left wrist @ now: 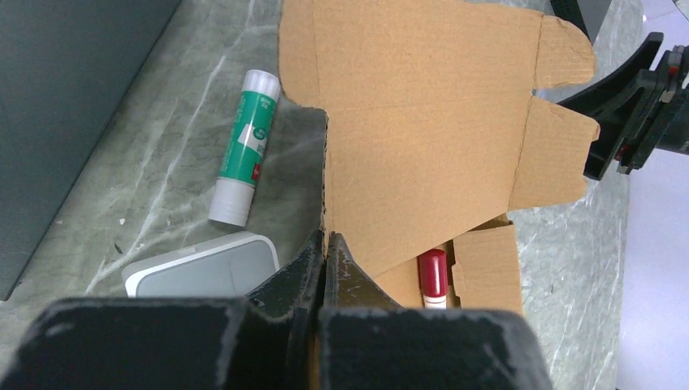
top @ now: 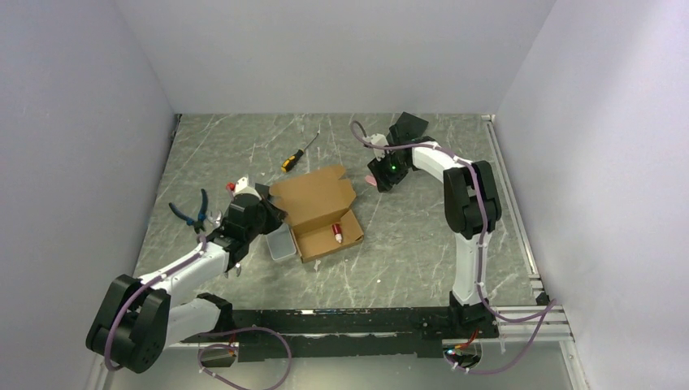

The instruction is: Fold the paper box

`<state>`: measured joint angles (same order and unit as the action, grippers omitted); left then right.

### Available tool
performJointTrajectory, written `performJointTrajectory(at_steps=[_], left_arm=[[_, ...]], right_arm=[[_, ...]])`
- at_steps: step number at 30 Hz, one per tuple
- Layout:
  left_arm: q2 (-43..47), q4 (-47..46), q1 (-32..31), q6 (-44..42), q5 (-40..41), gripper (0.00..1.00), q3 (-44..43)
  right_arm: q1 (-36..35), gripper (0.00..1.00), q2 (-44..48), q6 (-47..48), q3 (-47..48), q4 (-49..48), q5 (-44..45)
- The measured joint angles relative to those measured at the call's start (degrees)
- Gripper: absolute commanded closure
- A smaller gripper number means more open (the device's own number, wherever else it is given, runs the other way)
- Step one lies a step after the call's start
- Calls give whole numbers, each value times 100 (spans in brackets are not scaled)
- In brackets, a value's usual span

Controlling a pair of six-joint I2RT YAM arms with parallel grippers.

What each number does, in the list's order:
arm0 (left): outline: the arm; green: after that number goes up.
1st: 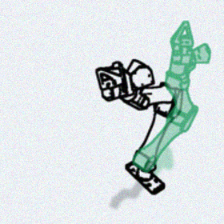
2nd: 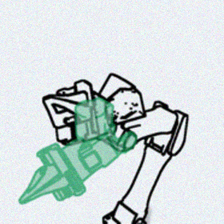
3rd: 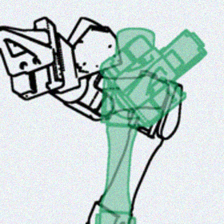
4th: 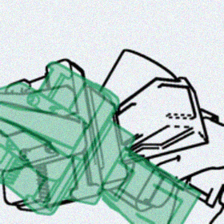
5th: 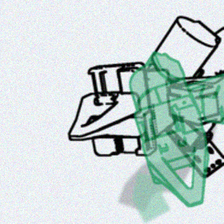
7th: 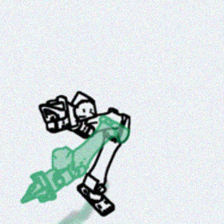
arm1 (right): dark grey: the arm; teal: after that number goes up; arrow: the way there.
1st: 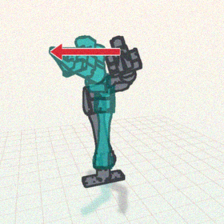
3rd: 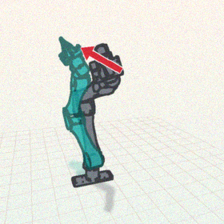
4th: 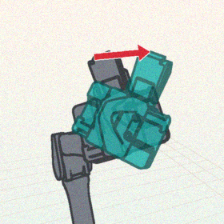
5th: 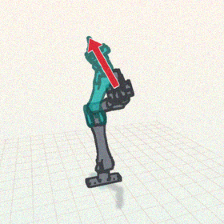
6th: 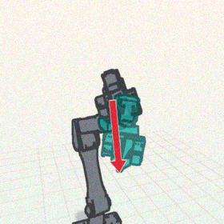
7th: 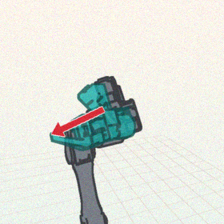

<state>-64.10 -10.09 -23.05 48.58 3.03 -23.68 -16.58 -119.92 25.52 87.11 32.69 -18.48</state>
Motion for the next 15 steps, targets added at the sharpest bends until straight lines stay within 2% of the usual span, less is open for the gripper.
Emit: performJointTrajectory(at_steps=[6,12,15], left_arm=[[-22,-162,0,20,-83,97,0],[-243,-402,0,48,-166,97,0],[-378,-496,4,66,-173,97,0]], right_arm=[[-81,59,-181,4,254,31,-2],[-195,87,-262,83,352,-2,-2],[-197,96,-249,136,319,-61,-24]])
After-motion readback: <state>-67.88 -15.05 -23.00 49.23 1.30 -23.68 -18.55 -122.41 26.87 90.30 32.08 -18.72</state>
